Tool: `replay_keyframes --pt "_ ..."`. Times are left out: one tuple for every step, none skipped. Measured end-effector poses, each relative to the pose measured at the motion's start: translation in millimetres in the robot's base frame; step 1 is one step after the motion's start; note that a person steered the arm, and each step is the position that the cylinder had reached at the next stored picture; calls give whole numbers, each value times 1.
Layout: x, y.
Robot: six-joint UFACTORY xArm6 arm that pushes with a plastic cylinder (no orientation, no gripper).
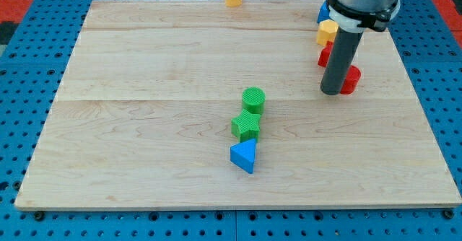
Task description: Slide the green circle to the bottom of the red circle
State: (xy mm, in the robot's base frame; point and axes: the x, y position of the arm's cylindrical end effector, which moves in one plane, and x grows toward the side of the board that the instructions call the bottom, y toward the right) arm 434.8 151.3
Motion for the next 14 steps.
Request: replay_keyframes --pt "19 -74" --pt "9 -93" --pt "-11 -94" --pt "-29 -151" --pt "-12 -206" --pt "13 -135" --pt "21 -68" --pt "54 -91" --pt "63 -38" --pt "49 -24" --pt "47 -23" --pt "47 -3" --pt "48 4" --pt "32 -80"
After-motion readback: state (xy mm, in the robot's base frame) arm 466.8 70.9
